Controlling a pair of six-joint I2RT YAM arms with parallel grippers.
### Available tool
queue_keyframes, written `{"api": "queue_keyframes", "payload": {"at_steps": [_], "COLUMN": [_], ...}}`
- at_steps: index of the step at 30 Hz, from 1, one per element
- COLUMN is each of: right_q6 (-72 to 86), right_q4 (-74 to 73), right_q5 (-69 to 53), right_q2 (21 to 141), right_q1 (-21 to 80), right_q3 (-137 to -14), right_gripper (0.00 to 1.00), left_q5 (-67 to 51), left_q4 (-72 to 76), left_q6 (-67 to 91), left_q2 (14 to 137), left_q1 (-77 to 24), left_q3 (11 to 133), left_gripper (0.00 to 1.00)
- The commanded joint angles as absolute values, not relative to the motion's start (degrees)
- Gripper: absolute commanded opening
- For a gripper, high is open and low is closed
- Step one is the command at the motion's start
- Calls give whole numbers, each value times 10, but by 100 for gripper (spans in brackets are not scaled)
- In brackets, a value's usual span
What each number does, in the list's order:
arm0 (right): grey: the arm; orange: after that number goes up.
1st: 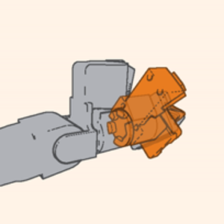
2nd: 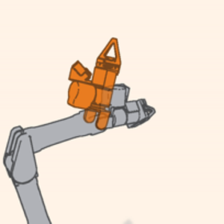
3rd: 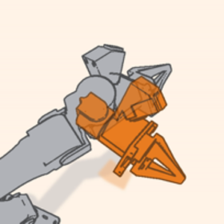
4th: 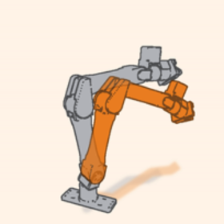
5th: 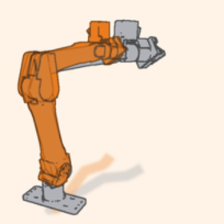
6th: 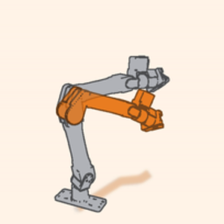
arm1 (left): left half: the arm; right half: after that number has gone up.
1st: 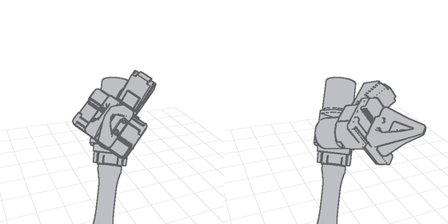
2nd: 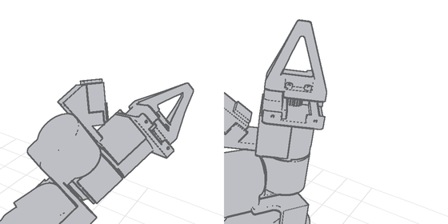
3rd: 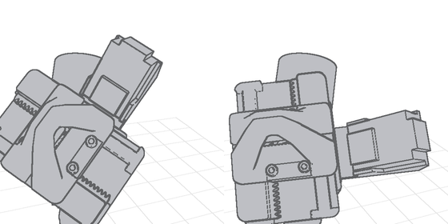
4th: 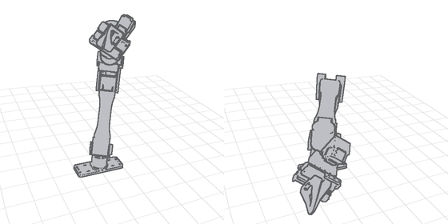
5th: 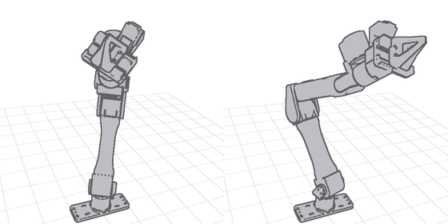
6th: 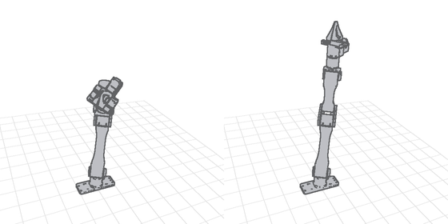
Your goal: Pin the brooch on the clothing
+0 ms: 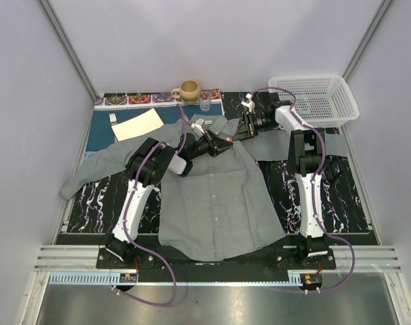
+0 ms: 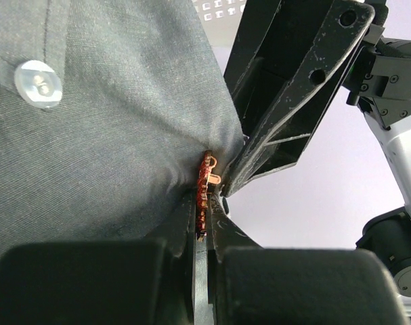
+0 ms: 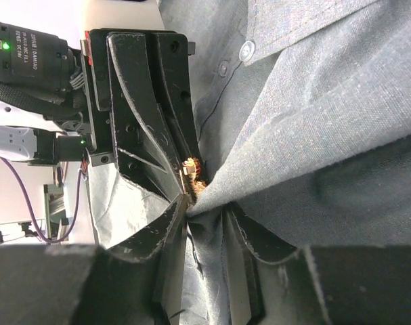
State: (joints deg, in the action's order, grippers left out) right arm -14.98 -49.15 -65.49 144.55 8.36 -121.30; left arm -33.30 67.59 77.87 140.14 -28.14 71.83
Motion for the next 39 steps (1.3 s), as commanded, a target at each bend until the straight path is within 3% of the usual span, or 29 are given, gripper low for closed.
{"api": "queue_keyframes", "payload": {"at_steps": [1,7,13,17,21,33,39], "right_q6": [-167,-180,-161,-121,-70,-4,-32], "right_q4": [-502,-516,-507,-429,-318,-173,-194], "right_q5": [-672,-663,-629,-604,-612,-580,-614], "right_q2": [1452,1453,1446,1405,1362,1296,1292], "right_q1": [97,99,99,98,96,92,92], "right_q3": [-1238,-1241,-1252,-1192,-1125,-1022,-1018], "right_gripper": [33,21,18,18,23,24,36], "left_q5": [-363,-376,-367,-354,-343,-317,-316], "left_q4": [839,836,831,828,829,837,823], "left_q6": [769,763,759,766,773,776,774], "left_q2": [1395,1395,1390,1390,1391,1383,1378], "left_q1": [-286,-286,-286,-286,-286,-286,-285], "left_q3": [742,749,737,729,722,705,700], "left_gripper": [0,0,0,0,0,0,0]}}
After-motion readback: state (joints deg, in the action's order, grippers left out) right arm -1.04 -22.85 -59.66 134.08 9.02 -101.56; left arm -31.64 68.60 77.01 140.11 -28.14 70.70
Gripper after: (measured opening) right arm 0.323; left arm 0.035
